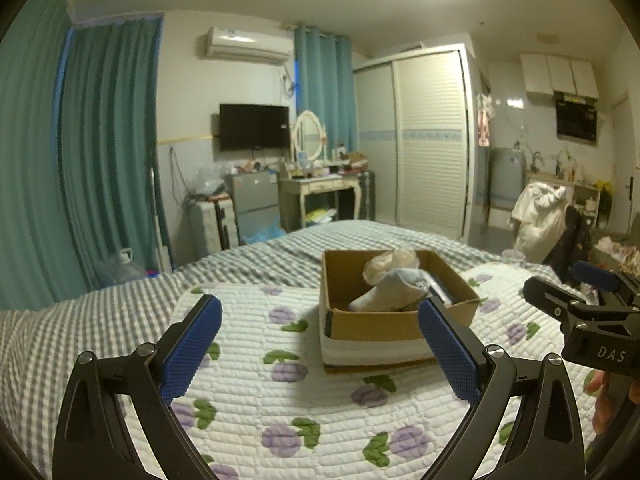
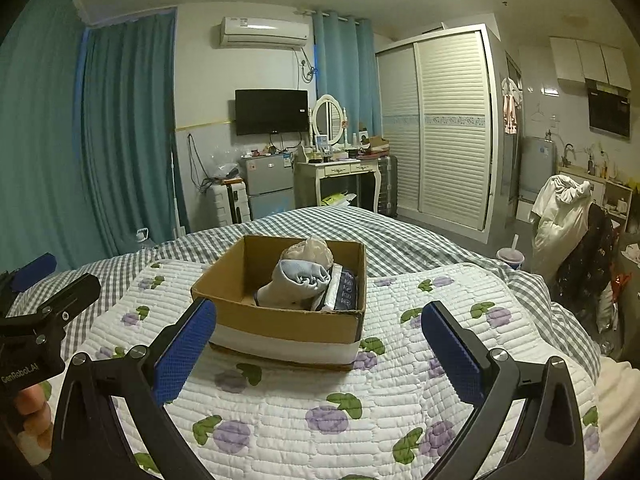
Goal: Organize soft objects
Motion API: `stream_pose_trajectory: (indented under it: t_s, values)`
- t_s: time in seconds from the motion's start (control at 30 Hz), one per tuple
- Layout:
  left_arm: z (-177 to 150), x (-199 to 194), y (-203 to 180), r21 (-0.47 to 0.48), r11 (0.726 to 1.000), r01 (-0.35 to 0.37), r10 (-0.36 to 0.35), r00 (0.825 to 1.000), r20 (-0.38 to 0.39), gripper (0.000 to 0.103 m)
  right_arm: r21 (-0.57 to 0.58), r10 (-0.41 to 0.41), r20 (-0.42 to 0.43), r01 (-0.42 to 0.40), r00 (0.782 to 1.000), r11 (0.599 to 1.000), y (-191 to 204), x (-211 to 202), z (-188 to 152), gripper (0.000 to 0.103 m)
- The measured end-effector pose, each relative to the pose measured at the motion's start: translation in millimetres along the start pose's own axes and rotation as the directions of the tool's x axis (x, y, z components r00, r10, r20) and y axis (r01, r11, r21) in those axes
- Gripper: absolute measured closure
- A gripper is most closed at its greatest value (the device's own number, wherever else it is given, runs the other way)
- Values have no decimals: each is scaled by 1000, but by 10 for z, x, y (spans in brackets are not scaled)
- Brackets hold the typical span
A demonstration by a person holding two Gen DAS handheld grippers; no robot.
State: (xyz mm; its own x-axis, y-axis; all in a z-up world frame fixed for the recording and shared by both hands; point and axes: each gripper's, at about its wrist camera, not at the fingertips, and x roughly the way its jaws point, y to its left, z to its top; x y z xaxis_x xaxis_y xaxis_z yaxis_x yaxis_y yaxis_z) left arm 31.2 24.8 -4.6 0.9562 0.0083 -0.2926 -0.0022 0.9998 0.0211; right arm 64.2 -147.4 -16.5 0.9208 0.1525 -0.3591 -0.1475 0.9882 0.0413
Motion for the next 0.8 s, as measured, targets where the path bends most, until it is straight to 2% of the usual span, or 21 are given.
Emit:
stream_pose_trajectory:
  t_s: [0.8]
  values:
    - [-48,65,26,-25,999,28,-28,999,-18,2,-3,-4,11,4,1000,1000,-34,-39,24,0]
